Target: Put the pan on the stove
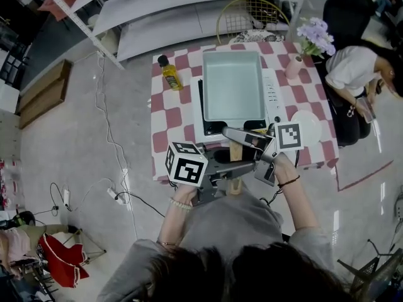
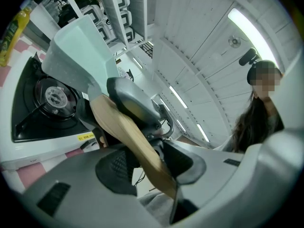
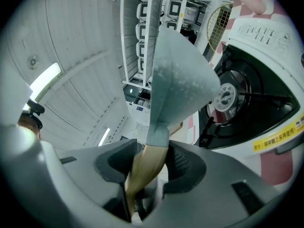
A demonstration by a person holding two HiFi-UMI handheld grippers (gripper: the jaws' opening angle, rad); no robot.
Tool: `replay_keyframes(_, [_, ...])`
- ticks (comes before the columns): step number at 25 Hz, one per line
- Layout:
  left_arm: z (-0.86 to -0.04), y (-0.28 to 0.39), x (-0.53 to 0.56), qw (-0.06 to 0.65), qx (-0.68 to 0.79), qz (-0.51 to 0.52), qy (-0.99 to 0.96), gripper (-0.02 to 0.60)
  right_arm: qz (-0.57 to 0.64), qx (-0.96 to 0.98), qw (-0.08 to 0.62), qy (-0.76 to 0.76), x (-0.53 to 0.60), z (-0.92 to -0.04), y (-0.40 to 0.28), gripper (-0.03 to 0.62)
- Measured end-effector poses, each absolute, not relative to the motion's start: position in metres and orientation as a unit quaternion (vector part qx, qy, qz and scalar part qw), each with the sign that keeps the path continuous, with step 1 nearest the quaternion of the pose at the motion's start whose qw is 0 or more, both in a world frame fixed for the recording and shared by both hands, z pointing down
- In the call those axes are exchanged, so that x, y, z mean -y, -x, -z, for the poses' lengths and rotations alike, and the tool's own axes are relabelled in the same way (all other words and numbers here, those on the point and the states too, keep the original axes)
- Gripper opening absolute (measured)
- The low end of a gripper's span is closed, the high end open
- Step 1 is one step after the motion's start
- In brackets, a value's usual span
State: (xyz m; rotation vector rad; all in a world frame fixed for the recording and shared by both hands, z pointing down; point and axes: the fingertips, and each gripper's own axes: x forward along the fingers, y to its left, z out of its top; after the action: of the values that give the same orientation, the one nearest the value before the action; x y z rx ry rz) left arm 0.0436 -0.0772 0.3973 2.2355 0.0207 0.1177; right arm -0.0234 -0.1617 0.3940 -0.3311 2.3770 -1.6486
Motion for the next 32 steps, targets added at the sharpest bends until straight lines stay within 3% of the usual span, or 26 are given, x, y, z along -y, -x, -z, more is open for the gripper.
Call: replay_keyframes(32, [-0.424, -0.068, 0.125, 0.534, 0.048, -0.037, -0.843, 0.173, 0.661, -0.743, 0.081, 0.065, 0.199, -0.441, 0.007, 0.189])
